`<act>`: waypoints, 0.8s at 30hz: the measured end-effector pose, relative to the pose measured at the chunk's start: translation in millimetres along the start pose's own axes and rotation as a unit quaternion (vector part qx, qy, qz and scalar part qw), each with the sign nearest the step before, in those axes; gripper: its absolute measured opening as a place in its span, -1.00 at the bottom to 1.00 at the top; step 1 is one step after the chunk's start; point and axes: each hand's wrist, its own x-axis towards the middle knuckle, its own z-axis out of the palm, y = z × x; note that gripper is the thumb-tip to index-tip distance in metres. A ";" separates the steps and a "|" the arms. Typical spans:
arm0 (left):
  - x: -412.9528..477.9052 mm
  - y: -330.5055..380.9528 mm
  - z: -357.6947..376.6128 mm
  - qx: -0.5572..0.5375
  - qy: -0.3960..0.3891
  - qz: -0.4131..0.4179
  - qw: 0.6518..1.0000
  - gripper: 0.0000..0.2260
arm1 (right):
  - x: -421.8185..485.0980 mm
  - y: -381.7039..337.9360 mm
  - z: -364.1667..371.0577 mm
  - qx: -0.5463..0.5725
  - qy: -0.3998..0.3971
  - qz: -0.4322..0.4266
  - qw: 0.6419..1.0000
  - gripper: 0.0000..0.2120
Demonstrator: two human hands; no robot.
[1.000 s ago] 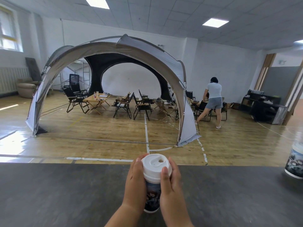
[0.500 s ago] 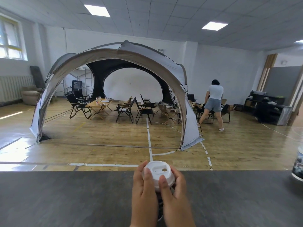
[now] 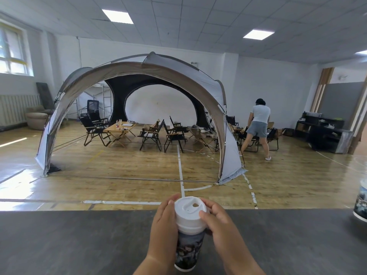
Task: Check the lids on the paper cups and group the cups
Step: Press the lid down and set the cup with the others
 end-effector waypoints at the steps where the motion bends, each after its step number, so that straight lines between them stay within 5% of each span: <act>1: -0.4 -0.4 1.0 0.002 0.003 0.001 1.000 -0.76 | 1.3 -1.7 -1.6 -0.003 -0.002 0.002 1.000 -0.78; 10: -16.0 -2.6 8.8 0.024 0.026 0.017 0.999 -0.76 | -11.9 12.0 25.7 -0.045 0.098 -0.068 0.992 -0.73; 24: -7.9 14.1 0.1 0.045 -0.047 -0.048 0.997 -0.76 | 0.6 -0.1 -0.8 -0.050 -0.007 -0.065 0.997 -0.70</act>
